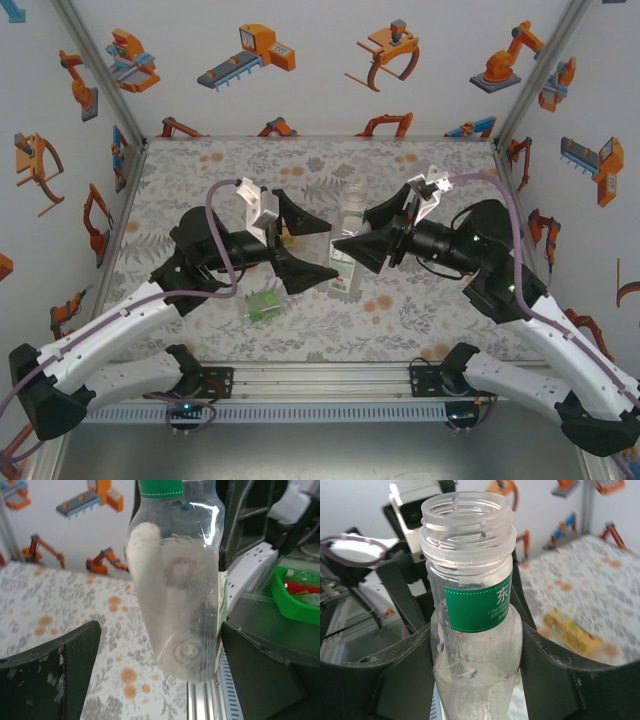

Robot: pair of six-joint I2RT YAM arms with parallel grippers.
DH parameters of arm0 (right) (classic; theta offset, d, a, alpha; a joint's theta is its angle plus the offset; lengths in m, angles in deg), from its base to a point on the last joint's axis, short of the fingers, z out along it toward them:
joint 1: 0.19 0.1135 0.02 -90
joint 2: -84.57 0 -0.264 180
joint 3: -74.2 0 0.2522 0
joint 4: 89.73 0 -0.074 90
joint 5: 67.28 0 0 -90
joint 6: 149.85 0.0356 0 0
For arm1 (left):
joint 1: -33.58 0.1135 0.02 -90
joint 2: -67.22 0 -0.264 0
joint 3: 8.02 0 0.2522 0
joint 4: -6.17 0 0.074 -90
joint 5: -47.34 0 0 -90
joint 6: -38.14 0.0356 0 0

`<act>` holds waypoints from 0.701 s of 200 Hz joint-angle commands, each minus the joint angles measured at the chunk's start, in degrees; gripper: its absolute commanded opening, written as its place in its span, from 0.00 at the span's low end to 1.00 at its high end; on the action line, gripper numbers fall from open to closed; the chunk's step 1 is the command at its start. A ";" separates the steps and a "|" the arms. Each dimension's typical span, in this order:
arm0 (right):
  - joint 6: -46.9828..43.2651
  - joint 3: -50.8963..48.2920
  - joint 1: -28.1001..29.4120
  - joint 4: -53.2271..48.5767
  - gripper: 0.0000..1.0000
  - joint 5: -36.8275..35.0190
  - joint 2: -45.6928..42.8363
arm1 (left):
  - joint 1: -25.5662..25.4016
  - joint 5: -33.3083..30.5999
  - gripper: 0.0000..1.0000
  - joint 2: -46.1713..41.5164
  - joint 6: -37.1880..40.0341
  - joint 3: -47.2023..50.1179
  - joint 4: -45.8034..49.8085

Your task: Screw on the bottle caps

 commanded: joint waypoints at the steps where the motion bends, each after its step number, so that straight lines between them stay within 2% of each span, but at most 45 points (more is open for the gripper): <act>1: 1.13 -0.84 0.11 14.58 0.19 8.73 0.84 | -0.93 4.00 0.97 0.54 -1.62 -2.80 -7.59; 31: 1.61 -1.27 0.12 19.19 0.19 7.41 1.16 | -3.34 4.28 0.97 2.10 -0.16 -5.91 -5.20; 66: 4.97 -4.34 0.12 29.61 0.19 6.93 1.80 | -5.70 2.20 1.00 3.66 2.62 -7.48 -3.83; 140: 5.57 -6.17 0.12 31.84 0.17 7.82 1.63 | -6.10 2.47 0.84 5.71 3.95 -10.56 0.10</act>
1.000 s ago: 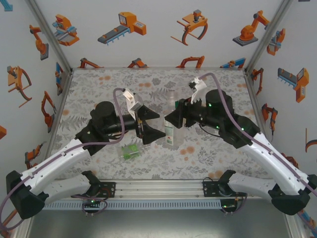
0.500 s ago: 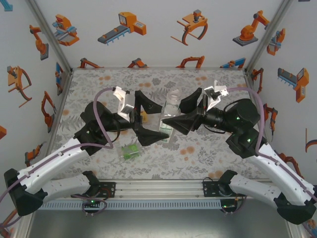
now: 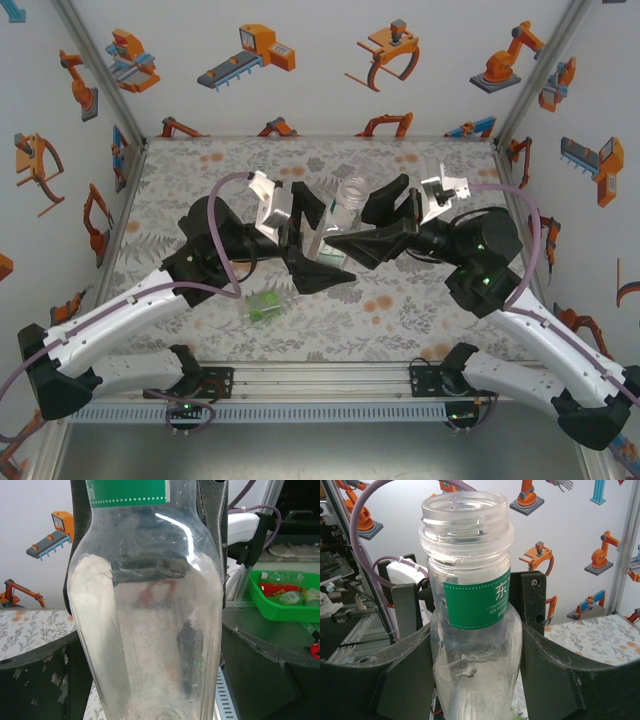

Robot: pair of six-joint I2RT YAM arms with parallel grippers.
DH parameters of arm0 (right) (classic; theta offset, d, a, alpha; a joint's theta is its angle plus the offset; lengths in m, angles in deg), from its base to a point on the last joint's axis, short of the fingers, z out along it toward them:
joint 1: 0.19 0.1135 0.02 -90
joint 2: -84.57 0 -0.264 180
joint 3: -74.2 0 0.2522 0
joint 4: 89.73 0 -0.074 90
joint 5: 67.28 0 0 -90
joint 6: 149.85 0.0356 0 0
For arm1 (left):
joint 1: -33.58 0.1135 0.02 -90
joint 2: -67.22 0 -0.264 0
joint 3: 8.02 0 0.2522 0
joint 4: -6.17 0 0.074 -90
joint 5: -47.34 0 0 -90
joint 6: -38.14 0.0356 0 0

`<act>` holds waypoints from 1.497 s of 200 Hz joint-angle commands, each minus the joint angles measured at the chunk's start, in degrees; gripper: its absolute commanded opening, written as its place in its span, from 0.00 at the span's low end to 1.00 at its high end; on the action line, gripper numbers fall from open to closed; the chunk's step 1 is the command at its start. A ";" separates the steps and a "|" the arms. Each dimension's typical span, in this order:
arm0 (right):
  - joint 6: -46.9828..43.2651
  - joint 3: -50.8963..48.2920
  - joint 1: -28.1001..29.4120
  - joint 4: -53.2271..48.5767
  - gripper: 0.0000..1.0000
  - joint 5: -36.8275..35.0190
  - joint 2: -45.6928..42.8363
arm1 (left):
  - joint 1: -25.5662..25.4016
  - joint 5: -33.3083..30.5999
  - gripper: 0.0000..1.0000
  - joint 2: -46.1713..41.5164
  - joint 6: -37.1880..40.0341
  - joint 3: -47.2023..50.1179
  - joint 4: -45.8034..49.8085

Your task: Screw on the bottle caps

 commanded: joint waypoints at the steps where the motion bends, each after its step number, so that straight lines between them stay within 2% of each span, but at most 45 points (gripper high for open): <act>1: 1.00 -0.56 0.12 4.61 0.17 0.94 -0.98 | -0.22 0.37 0.84 -0.35 1.67 -1.71 0.86; 73: 1.44 -1.26 0.12 4.77 0.17 0.34 -1.35 | -0.25 0.37 0.62 -0.62 1.41 -1.67 1.29; 115: 1.31 -1.39 0.12 3.46 0.17 -0.16 -1.99 | -0.26 0.27 0.54 -1.07 1.67 -1.47 1.78; 127: 1.14 -1.39 0.12 2.65 0.24 -0.66 -2.26 | -0.27 0.07 0.52 -1.20 1.89 -1.35 2.15; 170: -0.14 -1.80 0.12 -0.98 0.61 -2.37 -3.46 | -0.22 -2.40 0.52 -3.05 3.77 -0.92 5.73; 188: -2.31 -0.69 0.12 -6.07 0.71 -3.75 -4.10 | -0.24 -3.65 0.52 -4.45 4.44 -0.11 6.43; 246: -9.85 1.20 0.12 -22.95 0.74 -11.36 -6.57 | -0.25 -13.17 0.51 -10.22 7.82 1.46 17.18; 274: -11.72 2.23 0.12 -30.06 0.74 -16.67 -5.35 | -0.16 -18.29 0.44 -12.62 7.94 1.87 23.47; 299: -11.91 2.90 0.03 -36.13 0.73 -22.98 -2.68 | -0.16 -20.87 0.36 -15.07 7.08 3.58 25.28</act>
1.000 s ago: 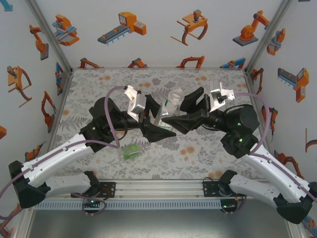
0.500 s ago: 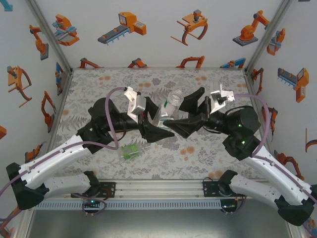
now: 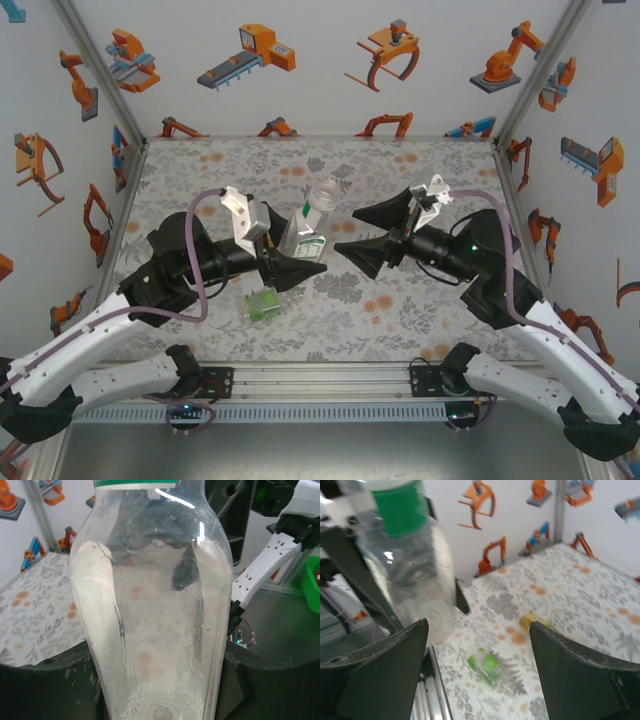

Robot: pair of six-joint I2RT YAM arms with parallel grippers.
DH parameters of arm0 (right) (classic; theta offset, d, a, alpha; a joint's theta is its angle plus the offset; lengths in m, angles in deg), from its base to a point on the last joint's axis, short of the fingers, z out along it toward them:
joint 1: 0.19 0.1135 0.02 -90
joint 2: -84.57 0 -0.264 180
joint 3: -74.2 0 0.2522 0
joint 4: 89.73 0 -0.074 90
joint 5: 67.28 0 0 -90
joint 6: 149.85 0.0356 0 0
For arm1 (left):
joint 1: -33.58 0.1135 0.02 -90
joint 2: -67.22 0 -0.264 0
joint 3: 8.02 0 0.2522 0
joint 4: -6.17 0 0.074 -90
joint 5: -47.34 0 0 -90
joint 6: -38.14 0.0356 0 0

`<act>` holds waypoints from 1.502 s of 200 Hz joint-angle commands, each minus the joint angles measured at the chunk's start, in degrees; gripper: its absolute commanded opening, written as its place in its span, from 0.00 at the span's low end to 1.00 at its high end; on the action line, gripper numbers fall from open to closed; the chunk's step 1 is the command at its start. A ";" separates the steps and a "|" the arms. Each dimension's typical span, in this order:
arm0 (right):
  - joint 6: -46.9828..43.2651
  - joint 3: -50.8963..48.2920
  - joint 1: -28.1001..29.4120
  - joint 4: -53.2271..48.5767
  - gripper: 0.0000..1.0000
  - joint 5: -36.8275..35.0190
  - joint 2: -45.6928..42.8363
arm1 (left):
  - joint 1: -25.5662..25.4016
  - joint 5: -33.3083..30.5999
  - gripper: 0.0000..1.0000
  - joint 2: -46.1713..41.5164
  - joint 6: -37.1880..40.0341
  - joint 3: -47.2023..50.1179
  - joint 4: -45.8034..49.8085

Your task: Screw on the bottle caps

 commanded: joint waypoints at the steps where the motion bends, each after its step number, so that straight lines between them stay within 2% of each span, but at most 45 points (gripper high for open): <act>1: -1.90 2.18 -0.03 -8.73 0.73 -8.39 2.36 | 0.17 -4.89 0.35 -2.53 0.44 1.60 3.67; 35: 1.08 2.19 -0.46 -13.99 0.73 -14.53 7.56 | 0.17 -14.15 0.16 -7.22 -2.57 5.44 5.26; 90: 7.80 1.72 -3.62 -19.43 0.70 -20.55 16.30 | 0.18 -19.63 0.00 -14.11 -3.52 8.82 9.86; 118: 12.96 1.95 -6.76 -22.00 0.68 -20.80 20.98 | 0.18 -22.81 0.00 -16.82 -5.12 9.06 13.77; 164: 16.10 3.57 -10.62 -26.35 0.60 -21.16 29.61 | 0.17 -27.47 0.00 -21.40 -7.96 10.87 15.60; 208: 17.60 9.73 -12.64 -33.27 0.56 -20.58 41.07 | 0.18 -28.15 0.00 -22.00 -9.31 10.93 17.27; 262: 16.69 15.20 -12.64 -36.67 0.57 -20.58 50.83 | 0.19 -27.35 0.00 -20.46 -9.58 10.18 18.28; 300: 16.69 18.04 -12.65 -37.89 0.63 -22.02 55.47 | 0.17 -26.52 0.00 -19.88 -10.27 10.23 17.94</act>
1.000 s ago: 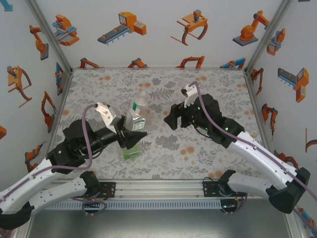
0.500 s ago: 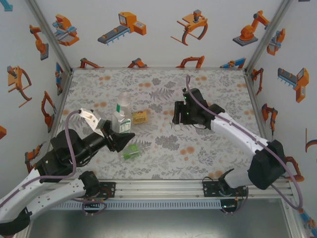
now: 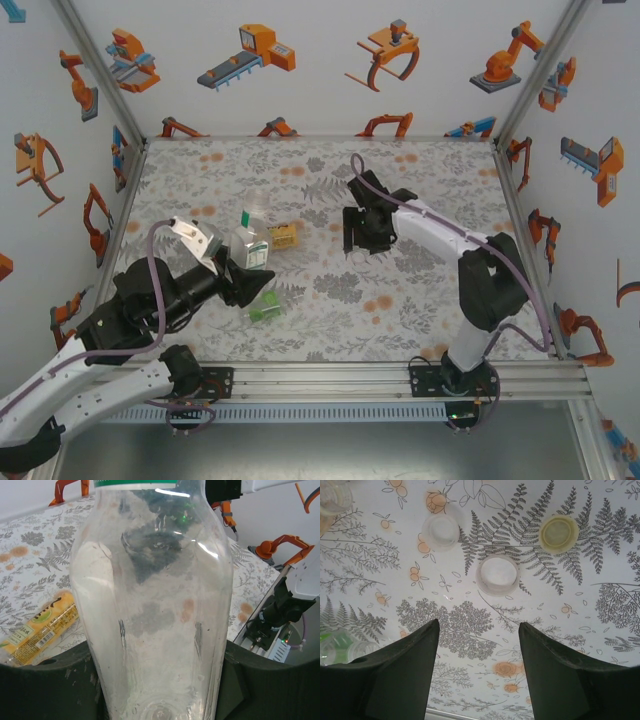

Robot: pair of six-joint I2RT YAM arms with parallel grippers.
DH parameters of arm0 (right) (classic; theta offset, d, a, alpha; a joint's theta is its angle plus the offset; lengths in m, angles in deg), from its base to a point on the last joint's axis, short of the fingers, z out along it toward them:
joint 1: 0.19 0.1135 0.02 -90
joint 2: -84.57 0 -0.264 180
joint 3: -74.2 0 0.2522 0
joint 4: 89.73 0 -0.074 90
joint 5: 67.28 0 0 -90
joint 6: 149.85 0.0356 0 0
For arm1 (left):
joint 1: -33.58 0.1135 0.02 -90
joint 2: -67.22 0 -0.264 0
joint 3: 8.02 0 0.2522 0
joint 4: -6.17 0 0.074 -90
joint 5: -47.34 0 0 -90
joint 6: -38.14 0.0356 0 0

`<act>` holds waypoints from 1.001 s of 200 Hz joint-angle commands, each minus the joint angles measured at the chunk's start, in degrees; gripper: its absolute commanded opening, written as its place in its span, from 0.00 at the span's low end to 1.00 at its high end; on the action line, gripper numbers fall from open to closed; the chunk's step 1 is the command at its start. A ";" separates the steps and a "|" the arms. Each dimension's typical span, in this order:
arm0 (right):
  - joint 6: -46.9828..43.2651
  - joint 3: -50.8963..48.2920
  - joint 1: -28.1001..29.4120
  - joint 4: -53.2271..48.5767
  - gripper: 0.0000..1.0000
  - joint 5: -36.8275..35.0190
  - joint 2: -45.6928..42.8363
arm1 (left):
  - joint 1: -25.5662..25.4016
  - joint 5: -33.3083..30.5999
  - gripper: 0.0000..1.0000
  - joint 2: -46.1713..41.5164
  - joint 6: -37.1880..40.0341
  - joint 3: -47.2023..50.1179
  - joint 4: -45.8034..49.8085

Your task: Screw on the bottle caps

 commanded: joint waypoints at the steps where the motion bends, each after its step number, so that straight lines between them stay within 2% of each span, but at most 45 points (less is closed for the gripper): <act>1: 0.32 2.53 -0.01 -2.56 0.63 -1.96 2.00 | 0.17 0.78 0.00 0.11 -1.39 -0.48 -0.66; 90: -0.54 4.29 -0.02 -1.33 0.64 -4.97 9.82 | 0.17 -0.07 0.00 -0.46 -2.85 0.29 -1.70; 140: -0.95 2.43 -0.01 2.98 0.59 -6.04 11.65 | 0.20 -0.27 0.00 -2.47 -4.96 2.38 -4.48; 200: -0.94 2.38 -0.01 3.52 0.52 -5.79 12.91 | 0.17 -0.53 0.00 -3.27 -5.72 3.13 -6.03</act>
